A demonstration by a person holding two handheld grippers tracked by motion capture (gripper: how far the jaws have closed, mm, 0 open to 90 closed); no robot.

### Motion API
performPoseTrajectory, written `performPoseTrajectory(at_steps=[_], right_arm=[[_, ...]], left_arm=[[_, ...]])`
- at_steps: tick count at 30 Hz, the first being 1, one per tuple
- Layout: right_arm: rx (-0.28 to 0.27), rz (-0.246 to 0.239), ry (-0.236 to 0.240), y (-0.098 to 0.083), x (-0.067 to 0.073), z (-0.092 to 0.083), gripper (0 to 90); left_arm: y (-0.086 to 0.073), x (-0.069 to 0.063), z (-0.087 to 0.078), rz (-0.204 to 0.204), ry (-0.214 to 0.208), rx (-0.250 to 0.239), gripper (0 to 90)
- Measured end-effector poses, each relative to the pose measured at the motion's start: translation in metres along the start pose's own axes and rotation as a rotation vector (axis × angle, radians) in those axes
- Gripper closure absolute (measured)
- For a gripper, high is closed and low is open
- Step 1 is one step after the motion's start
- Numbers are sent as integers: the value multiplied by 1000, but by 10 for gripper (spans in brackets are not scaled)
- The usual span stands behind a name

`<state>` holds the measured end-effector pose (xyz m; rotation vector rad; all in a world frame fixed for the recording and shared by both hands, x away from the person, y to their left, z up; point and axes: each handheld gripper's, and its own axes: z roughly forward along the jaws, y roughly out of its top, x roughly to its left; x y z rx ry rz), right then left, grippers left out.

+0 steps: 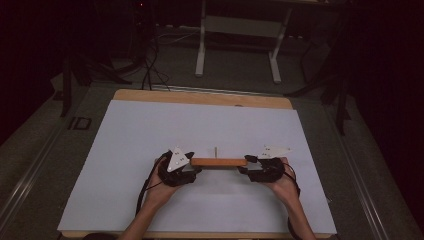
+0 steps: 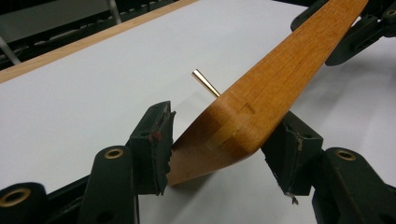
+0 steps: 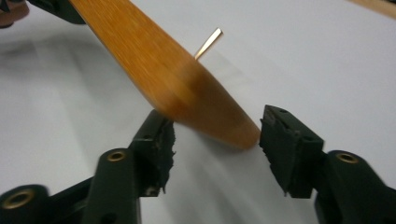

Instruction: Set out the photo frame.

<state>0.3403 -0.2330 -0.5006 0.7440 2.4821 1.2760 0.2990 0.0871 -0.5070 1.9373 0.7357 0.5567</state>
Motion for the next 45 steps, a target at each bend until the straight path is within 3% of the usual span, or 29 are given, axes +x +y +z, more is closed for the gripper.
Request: performPoseTrajectory(at_steps=[10,18,29,41,45], right_arm=[[-53,-49,10,9,6,8,386],[-61,-54,34,8,6,11,436],[-62,-73,31,9,5,12,465],[-64,-91,15,11,6,13,484],[-69,-90,5,11,7,13,491]], left_arm=[[-1,-1,2,18,-3,9,446],[-1,1,2,11,-11,7,445],[-1,3,3,10,-19,1,451],[1,4,3,48,1,5,481],[1,4,4,81,21,7,497]])
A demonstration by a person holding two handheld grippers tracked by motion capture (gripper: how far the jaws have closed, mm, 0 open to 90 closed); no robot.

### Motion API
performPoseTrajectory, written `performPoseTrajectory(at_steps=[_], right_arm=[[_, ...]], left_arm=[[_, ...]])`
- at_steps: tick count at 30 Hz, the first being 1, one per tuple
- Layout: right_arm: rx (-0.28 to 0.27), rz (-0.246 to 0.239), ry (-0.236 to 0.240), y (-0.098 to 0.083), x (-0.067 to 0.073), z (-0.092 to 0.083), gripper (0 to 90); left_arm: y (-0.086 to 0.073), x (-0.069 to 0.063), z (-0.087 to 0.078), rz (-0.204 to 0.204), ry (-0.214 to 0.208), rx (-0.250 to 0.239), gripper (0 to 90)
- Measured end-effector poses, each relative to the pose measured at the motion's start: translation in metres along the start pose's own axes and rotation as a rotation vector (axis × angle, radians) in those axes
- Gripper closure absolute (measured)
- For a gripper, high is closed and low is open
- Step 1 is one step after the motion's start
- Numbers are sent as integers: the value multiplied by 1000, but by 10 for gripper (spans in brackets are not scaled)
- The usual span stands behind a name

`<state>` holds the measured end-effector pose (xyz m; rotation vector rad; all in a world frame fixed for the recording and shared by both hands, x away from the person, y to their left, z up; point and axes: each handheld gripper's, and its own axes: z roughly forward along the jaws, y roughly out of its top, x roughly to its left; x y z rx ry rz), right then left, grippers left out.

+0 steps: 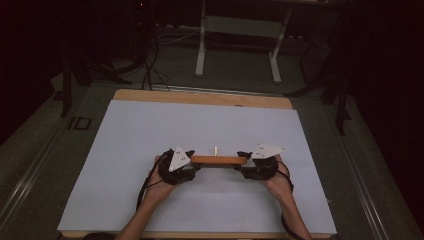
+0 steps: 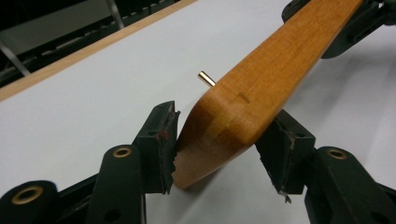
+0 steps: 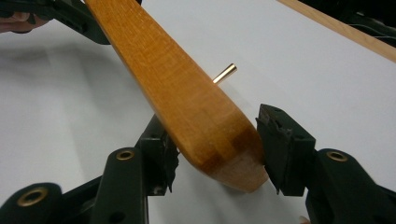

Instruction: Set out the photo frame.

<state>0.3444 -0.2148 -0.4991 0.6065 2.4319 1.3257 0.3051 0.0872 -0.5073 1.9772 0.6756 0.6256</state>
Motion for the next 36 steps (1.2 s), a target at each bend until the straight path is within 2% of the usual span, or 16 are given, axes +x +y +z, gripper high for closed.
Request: performPoseTrajectory(at_steps=[5,10,14,21,31,32,36], right_arm=[[0,-11,-12,1,1,0,508],[-13,-9,-13,2,2,1,536],[-14,-7,-7,3,2,2,549],[-7,-21,-14,4,4,2,552],[-21,-24,-20,10,6,1,553],[-23,-22,-18,10,7,2,553],[-31,-8,-11,13,7,2,553]], left_arm=[[0,1,0,16,18,0,509],[0,4,-2,9,33,-7,527],[-1,6,-3,-2,26,-11,530],[1,5,-4,13,33,-7,529],[4,10,-11,-13,26,-20,528],[5,12,-12,-30,20,-21,528],[6,14,-14,-46,13,-23,526]])
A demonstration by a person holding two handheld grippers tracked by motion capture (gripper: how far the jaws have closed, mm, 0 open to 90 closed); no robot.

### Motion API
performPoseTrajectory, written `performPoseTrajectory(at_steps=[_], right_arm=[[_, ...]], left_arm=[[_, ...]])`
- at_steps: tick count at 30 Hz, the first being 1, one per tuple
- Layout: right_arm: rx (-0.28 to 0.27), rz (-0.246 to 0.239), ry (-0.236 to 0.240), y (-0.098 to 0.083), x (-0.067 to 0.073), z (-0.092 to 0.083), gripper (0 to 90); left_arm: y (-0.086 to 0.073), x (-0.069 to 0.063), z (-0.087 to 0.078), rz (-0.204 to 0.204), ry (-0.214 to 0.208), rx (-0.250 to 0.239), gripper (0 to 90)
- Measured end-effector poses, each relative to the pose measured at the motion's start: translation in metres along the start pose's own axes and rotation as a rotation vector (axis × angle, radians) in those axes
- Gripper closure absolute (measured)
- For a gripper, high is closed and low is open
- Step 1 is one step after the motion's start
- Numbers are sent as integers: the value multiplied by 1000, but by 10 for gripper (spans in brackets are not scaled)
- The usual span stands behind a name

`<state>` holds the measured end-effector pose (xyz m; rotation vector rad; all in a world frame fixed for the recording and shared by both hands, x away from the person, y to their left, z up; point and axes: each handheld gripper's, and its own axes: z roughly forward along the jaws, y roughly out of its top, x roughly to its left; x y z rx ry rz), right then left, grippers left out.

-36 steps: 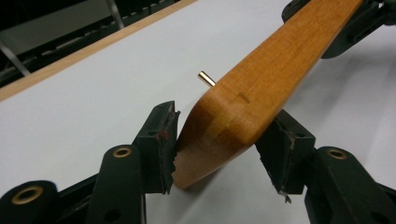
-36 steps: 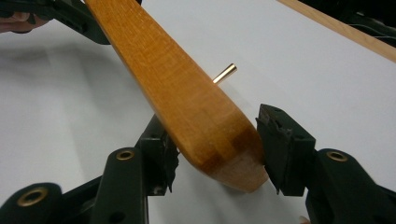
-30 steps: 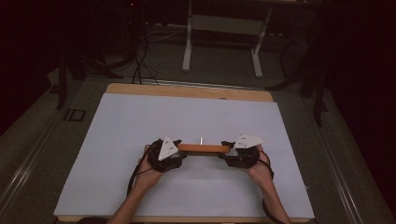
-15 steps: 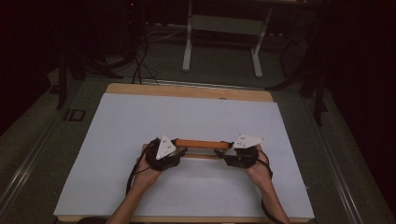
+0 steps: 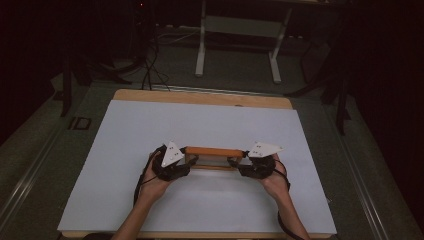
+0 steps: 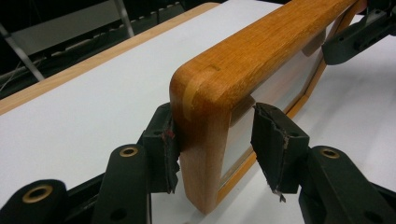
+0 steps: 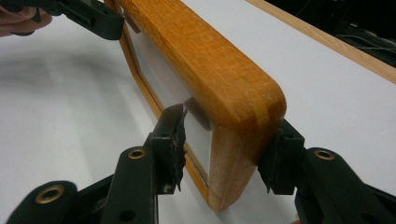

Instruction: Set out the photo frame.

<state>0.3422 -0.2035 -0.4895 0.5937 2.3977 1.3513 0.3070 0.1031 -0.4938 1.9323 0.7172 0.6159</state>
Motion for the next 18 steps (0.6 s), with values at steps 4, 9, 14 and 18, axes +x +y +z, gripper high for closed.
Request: performPoseTrajectory(at_steps=[4,9,14,18], right_arm=[[-5,15,8,2,0,1,553],[-5,31,16,5,-1,5,552],[-1,39,19,7,-1,7,551],[-8,59,28,8,-2,9,552]], left_arm=[[0,4,-2,-17,-6,1,524],[-1,9,-2,-47,-15,7,522],[-2,12,-2,-72,-18,11,519],[-2,16,-2,-101,-29,15,516]])
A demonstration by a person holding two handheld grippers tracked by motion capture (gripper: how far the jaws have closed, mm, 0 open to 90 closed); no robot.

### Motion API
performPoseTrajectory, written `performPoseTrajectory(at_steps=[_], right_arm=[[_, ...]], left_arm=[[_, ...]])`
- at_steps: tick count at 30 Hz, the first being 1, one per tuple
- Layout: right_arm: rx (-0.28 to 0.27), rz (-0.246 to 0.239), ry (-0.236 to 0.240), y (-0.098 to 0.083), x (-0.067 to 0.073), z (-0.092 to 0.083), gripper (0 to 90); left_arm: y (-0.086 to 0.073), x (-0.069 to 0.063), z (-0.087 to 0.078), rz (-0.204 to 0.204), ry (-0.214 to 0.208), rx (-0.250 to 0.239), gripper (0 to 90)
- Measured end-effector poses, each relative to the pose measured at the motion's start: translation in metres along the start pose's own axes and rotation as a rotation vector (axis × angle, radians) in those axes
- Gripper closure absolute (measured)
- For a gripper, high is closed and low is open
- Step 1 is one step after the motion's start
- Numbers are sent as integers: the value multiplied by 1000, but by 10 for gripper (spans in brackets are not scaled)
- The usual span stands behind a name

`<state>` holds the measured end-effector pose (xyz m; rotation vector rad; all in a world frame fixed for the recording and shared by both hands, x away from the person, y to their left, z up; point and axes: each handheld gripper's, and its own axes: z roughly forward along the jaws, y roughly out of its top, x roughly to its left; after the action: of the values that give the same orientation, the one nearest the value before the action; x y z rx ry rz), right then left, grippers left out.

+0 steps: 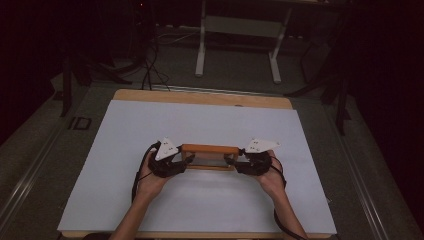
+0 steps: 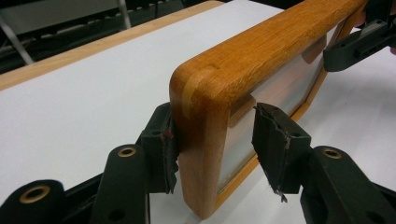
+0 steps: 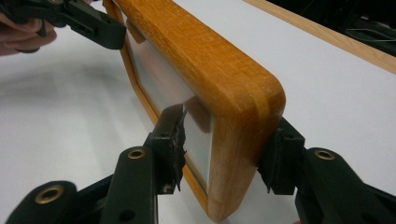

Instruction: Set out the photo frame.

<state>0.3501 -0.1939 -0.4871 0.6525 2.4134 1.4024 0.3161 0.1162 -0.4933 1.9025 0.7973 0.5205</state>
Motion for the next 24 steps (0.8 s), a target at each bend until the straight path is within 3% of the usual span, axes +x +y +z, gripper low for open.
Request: performPoseTrajectory(at_steps=[14,24], right_arm=[[4,78,44,0,-7,8,549],[6,119,54,-1,-9,10,544]], left_arm=[[-1,9,1,-90,-28,20,516],[-2,11,4,-130,-36,36,517]])
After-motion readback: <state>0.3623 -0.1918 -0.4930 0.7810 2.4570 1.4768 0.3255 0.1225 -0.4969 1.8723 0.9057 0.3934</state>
